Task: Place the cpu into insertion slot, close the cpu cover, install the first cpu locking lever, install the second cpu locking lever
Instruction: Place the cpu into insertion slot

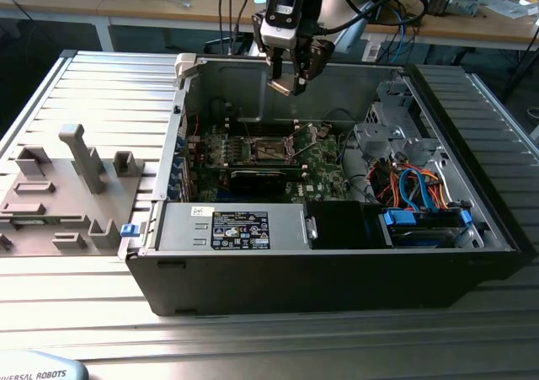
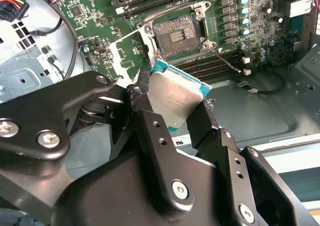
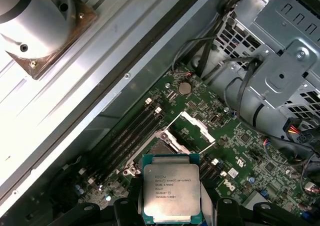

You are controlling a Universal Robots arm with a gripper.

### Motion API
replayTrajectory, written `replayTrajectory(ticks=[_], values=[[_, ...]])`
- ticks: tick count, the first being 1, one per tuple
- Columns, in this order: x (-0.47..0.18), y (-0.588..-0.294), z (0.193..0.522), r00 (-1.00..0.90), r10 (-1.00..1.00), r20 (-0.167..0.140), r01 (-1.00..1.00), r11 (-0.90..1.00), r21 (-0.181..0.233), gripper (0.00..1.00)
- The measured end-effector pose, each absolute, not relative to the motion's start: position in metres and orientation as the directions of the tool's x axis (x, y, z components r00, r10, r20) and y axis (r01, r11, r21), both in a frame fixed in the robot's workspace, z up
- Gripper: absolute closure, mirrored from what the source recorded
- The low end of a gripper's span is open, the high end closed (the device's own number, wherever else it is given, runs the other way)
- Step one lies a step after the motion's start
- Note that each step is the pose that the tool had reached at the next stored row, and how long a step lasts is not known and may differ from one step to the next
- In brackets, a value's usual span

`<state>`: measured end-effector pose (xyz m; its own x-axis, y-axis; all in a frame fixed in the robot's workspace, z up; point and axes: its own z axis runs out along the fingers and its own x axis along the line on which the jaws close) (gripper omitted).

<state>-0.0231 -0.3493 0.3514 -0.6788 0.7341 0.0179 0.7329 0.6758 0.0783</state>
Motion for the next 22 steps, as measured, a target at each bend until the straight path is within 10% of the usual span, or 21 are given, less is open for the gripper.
replayTrajectory(ticks=[22], values=[[-0.0231, -0.3493, 0.3514, -0.662, 0.749, 0.018, 0.748, 0.659, 0.078, 0.46]])
